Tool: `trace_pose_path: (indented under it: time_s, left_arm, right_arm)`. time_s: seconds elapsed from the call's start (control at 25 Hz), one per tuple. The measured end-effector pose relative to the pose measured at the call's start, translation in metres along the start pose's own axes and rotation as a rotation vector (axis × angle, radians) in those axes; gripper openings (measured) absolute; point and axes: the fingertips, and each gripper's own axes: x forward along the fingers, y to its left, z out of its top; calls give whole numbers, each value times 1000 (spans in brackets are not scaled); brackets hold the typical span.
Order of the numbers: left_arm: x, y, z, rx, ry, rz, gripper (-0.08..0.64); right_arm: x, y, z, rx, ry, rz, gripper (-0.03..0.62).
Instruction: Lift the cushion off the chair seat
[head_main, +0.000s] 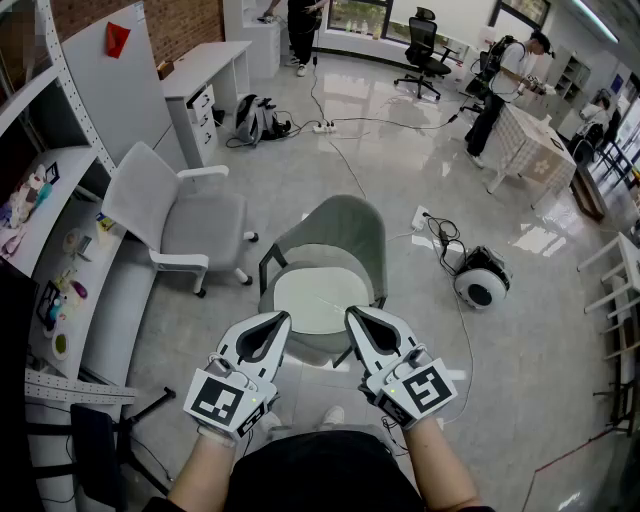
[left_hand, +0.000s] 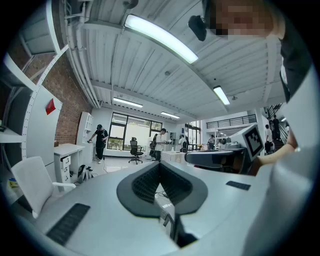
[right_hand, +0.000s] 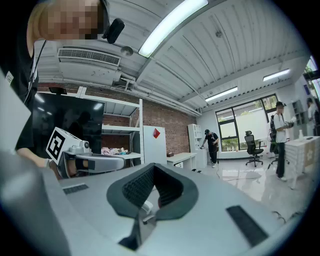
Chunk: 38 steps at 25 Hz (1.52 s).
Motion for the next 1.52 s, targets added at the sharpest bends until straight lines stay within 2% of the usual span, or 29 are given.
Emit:
trace_pose_path:
  time_s: [0.32,0.64,0.88,1.0,1.2,1.32,1.52]
  left_arm:
    - [19,-9,-6,-30,15,5,12]
    - [44,-28,-4,-52,-22,66,11]
    - [65,-50,-7,-52,-16,45,11]
    - [72,-56,-11,-56,-9,40,11]
    - [86,-44,-20,-65,5,66,12]
    - [98,-30,-26,-76,11,54,12]
    - [121,12,-32,-92,20,18,12]
  right_arm:
    - [-6,-18,-5,-4,4,-4,8]
    - [-31,-53,-5,1,-9,-2,9]
    - [-44,-77,0,43,-39,1,9]
    - [-47,-87,-9,43,-25,1,9]
    - [-39,-102,-15,61,-16,-7,9]
    - [-24,-114,-17,93,-23,-23,9]
    - [16,-131,-30,82,14,-49,9]
